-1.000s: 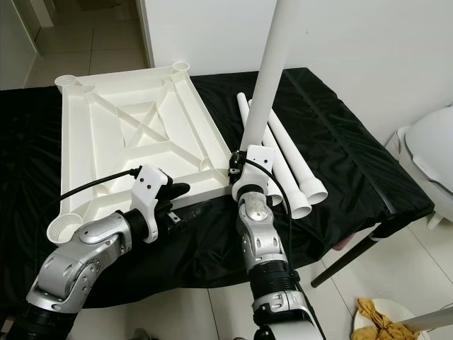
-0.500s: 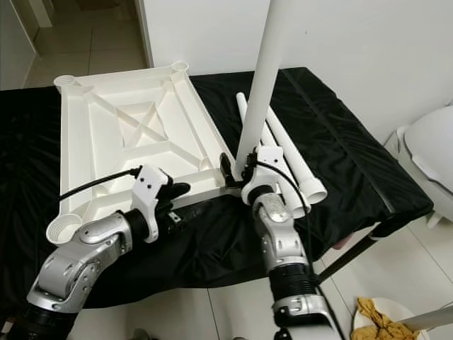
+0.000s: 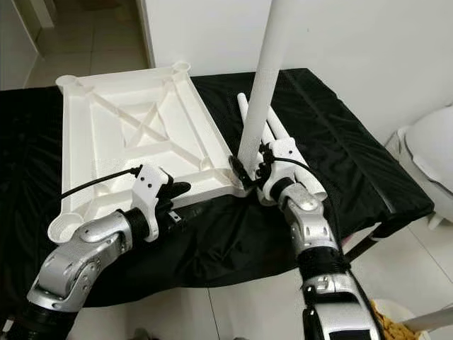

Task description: Building children table

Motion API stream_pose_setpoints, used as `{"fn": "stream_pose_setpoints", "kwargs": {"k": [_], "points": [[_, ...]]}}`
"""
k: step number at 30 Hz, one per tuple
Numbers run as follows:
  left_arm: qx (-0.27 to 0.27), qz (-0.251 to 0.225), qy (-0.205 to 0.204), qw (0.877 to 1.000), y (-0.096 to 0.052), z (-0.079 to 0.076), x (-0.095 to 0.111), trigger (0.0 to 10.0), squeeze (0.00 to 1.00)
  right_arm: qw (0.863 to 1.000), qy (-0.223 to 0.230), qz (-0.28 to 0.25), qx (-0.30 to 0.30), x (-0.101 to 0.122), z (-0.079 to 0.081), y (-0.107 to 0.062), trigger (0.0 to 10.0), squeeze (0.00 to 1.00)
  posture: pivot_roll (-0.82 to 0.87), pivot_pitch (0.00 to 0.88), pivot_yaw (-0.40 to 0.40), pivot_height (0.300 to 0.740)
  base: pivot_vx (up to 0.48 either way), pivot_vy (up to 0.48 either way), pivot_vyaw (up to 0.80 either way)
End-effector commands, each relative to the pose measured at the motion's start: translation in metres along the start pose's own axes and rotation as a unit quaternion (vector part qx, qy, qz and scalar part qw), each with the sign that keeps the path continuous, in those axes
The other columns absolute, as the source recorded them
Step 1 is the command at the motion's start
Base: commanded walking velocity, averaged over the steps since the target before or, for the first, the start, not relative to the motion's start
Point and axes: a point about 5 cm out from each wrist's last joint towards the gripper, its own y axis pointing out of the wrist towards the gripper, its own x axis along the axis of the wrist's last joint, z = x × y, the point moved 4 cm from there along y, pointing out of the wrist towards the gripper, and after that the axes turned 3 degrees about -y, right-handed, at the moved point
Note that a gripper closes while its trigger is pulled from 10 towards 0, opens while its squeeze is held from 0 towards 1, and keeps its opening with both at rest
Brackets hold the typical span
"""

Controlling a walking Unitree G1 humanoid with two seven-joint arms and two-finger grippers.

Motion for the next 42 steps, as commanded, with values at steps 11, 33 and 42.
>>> {"fn": "stream_pose_setpoints", "kwargs": {"k": [11,33,42], "points": [[0.0,-0.003,0.006,1.0,0.002,0.002,0.003,10.0,0.0,0.994,0.017,0.036,0.1,-0.014,0.01,0.013,10.0,0.0,-0.03,0.024,-0.01,0.74,0.0,0.0,0.0],[-0.004,-0.003,0.003,1.0,0.003,-0.001,0.003,10.0,0.0,0.991,0.025,0.037,0.123,-0.025,0.016,0.006,10.0,0.0,-0.04,0.037,-0.003,0.74,0.0,0.0,0.0],[-0.006,-0.001,0.001,1.0,0.002,-0.002,0.002,10.0,0.0,0.998,0.03,0.031,0.056,-0.022,0.017,0.011,10.0,0.0,-0.04,0.046,-0.008,0.74,0.0,0.0,0.0]]}}
